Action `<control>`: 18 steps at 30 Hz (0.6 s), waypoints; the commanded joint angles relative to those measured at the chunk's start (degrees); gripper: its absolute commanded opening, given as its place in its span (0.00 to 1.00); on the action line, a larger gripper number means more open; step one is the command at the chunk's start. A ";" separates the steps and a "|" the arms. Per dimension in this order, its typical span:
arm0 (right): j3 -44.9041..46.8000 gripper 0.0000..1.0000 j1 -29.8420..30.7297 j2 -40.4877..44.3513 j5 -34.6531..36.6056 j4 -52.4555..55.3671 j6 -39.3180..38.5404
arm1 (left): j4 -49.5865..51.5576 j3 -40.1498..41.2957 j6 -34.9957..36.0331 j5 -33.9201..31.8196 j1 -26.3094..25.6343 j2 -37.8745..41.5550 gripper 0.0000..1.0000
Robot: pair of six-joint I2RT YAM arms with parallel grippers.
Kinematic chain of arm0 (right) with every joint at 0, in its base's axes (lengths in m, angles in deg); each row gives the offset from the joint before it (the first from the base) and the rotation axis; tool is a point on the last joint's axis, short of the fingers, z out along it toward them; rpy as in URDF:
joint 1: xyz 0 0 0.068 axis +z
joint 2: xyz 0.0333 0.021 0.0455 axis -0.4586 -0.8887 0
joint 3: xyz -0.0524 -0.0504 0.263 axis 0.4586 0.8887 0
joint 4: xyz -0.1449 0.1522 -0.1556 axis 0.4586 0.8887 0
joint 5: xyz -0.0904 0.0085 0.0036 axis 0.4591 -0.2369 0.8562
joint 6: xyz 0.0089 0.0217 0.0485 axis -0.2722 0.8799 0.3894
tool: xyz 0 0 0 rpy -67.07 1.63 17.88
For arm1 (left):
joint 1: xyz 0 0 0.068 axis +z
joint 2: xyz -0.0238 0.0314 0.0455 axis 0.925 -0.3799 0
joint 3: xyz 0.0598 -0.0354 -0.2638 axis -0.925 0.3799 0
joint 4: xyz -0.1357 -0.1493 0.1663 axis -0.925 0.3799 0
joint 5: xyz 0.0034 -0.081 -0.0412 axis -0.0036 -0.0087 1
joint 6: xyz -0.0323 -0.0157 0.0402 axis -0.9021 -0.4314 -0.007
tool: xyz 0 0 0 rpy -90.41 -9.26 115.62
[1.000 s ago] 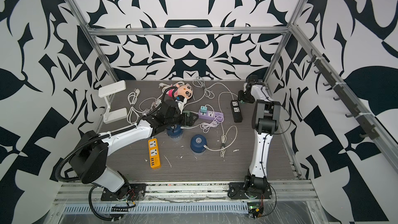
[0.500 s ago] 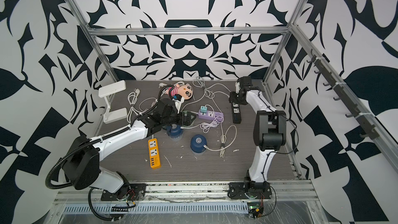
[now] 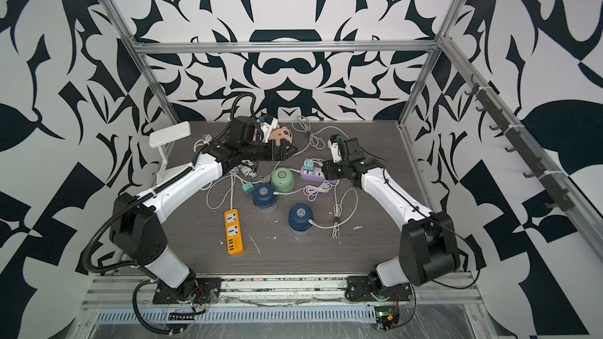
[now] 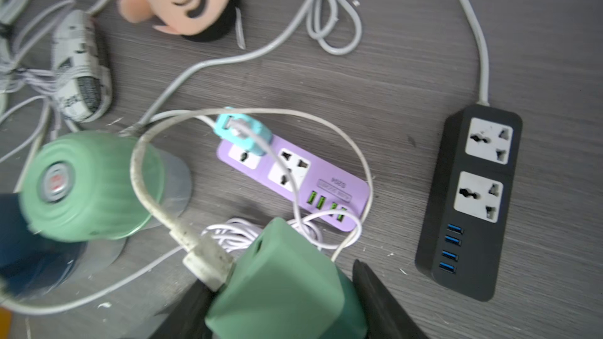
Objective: Charge the cordless meat grinders
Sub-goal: Pick up the plug from the center of the board.
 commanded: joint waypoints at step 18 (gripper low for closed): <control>6.55 0.54 2.35 11.99 -7.59 -7.53 -1.99 | 13.42 -16.21 -0.38 15.97 -6.04 -15.37 0.87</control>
